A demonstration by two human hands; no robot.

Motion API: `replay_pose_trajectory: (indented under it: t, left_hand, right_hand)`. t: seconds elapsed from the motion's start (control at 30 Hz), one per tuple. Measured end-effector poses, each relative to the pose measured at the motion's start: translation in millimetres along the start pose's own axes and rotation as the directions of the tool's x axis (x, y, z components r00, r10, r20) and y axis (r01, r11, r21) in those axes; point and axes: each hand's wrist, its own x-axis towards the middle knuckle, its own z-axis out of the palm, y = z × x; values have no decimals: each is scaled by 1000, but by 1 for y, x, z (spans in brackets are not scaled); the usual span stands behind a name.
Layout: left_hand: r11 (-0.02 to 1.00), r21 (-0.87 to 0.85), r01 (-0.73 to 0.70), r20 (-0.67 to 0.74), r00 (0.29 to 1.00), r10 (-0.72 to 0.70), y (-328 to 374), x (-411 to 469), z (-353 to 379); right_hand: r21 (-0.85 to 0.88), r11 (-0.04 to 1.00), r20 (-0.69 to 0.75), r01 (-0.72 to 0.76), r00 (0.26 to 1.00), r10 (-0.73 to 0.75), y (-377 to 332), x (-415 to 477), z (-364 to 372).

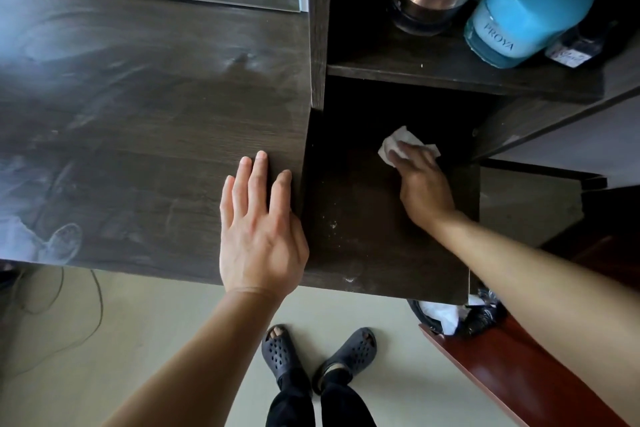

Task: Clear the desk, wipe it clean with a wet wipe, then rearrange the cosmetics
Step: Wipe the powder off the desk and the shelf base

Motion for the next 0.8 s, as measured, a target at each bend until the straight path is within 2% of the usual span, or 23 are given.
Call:
replay_pose_trajectory:
  t: [0.17,0.23,0.3,0.47,0.53,0.6,0.63,0.7,0.8]
  left_hand:
    - [1000,-6,-4,-3,1000,4,0,0,1]
    - [1000,-8,-6,-1,1000,6,1,0,1]
    - [1000,-9,-3,-7,1000,3,0,0,0]
    - [1000,4,-8,-23,1000,8,0,0,2]
    - [1000,4,-11,-22,1000,11,-1,-1,3]
    - [1000,-4,-14,-24,1000,14,-1,-2,2]
    - [1000,-5,-14,-24,1000,14,-1,-2,2]
    - [1000,-8,-14,-20,1000,14,0,-1,2]
    - [1000,-16,-24,-20,1000,23,0,-1,2]
  right_hand:
    - [72,972,80,224,970,-229,-22,-113,18]
    - [77,961,115,264,955,-272,-19,-123,12]
    - [37,977,125,208,969,-211,-18,-94,7]
    - [23,999,26,-41,999,40,-27,-11,15]
    - [62,998,-28,-12,1000,14,-35,-36,20]
    - [161,984,-2,71,997,-71,-41,-92,19]
    - [225,972,62,64,995,-79,-44,-121,15]
    - [245,969,186,-8,982,-39,-47,-155,2]
    - [205,979,172,-10,985,-26,-35,-125,-2]
